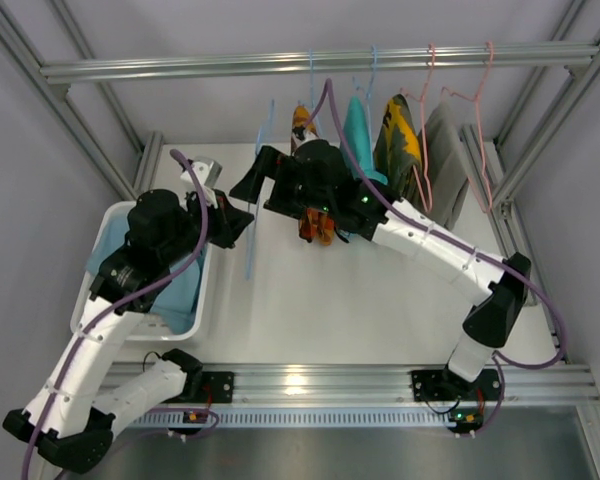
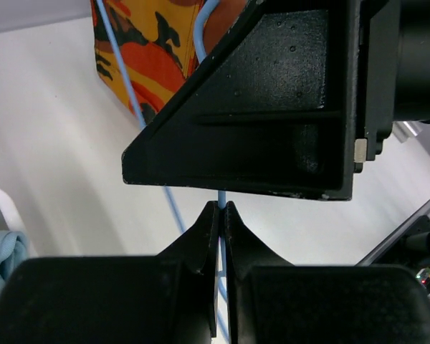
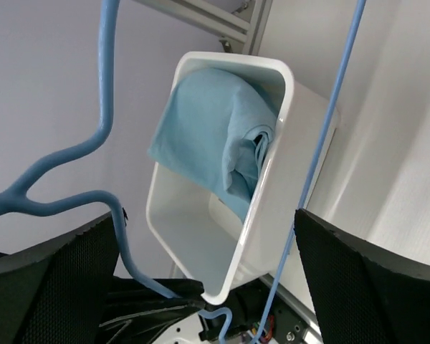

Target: Remove the trousers from the hanger

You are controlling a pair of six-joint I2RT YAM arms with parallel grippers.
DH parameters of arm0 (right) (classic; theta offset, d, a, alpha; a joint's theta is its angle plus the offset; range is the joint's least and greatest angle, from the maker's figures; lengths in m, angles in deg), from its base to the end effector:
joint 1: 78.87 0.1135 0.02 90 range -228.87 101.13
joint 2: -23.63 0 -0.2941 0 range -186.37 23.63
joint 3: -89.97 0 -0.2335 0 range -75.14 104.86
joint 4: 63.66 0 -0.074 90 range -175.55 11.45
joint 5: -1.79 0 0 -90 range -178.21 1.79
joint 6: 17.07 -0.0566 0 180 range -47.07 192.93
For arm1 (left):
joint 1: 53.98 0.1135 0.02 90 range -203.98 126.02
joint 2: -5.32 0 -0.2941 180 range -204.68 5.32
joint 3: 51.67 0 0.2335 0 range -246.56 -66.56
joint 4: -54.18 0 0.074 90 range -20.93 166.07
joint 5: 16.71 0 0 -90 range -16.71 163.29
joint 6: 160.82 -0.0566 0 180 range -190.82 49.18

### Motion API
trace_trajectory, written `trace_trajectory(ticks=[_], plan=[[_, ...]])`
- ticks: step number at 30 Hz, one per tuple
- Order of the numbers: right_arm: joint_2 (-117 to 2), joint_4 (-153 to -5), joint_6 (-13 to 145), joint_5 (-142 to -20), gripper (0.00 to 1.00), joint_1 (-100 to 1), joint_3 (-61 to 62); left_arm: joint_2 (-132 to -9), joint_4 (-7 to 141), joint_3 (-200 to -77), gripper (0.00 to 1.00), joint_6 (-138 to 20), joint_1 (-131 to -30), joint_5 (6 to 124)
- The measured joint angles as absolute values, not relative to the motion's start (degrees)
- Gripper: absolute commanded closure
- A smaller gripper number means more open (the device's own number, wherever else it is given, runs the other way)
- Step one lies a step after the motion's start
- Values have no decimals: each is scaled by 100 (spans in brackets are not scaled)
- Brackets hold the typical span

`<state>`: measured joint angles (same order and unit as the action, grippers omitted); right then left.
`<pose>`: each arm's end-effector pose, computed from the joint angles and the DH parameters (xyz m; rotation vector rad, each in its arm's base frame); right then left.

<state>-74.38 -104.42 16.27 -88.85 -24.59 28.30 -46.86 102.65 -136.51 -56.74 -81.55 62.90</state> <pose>0.2354 0.3263 0.4402 0.0530 2.1506 1.2240 0.1380 -0.0836 0.4365 0.3513 1.8633 -0.6693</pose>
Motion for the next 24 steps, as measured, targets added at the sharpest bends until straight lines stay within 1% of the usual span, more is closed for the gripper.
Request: trace_trajectory(ticks=[7, 13, 17, 24], plan=[[-6984, -10147, 1944, -8623, 0, -2496, 2386, -4618, 10206, -13656, 100, -5562, -8155, 6268], [-5884, -9375, 2621, -8490, 1, -2518, 1208, -4909, 10182, -13772, 100, -5433, -8151, 6225], [-5366, -8991, 3126, -8380, 1, -2518, 871, -5138, 10060, -13844, 100, -5392, -8151, 6229], [-4538, -8541, 4285, -8039, 1, -2526, 393, -5694, 9961, -14731, 100, -5355, -8151, 6297]])
